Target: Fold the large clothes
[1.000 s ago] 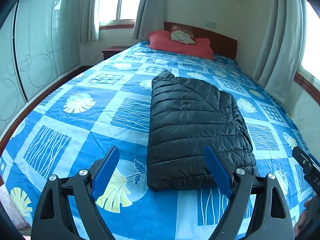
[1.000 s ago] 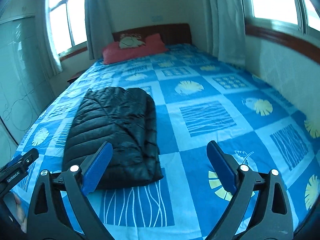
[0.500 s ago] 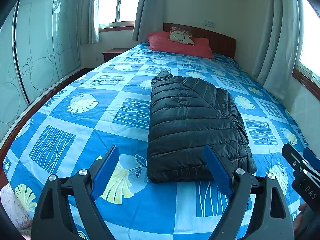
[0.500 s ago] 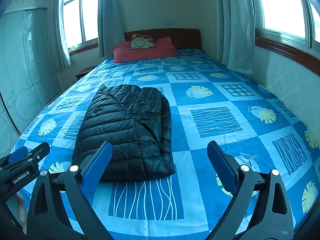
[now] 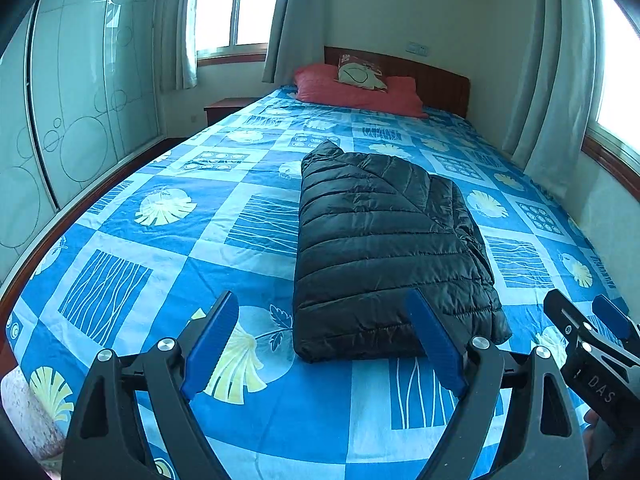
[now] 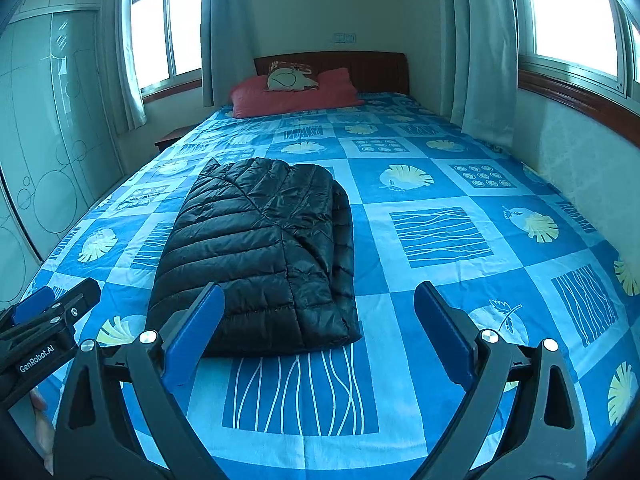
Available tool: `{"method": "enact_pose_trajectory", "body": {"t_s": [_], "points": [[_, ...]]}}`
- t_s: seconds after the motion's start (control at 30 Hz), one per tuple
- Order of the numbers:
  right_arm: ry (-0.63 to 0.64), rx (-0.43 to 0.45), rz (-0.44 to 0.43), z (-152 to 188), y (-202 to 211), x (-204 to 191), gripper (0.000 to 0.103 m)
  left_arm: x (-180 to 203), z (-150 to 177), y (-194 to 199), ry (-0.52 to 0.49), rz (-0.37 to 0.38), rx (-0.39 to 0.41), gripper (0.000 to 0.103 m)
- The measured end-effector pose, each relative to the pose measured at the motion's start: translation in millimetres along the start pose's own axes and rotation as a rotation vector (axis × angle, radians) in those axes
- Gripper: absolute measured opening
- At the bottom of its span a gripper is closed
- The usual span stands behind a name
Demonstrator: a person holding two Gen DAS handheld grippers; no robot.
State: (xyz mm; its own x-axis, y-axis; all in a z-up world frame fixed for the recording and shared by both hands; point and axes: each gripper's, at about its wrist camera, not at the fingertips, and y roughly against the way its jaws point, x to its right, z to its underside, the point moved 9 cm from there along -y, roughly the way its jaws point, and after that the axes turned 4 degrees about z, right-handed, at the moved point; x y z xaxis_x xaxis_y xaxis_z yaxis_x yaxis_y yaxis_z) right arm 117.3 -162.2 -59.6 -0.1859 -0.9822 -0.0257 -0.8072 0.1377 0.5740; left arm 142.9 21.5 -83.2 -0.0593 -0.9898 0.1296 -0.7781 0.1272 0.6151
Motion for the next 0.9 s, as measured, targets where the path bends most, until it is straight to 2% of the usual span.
{"method": "enact_pose_trajectory", "body": {"t_s": [0.9], "points": [[-0.001, -0.002, 0.0, 2.0, -0.3, 0.3, 0.095, 3.7, 0.6, 2.2, -0.001, 0.01, -0.001, 0.085]]}}
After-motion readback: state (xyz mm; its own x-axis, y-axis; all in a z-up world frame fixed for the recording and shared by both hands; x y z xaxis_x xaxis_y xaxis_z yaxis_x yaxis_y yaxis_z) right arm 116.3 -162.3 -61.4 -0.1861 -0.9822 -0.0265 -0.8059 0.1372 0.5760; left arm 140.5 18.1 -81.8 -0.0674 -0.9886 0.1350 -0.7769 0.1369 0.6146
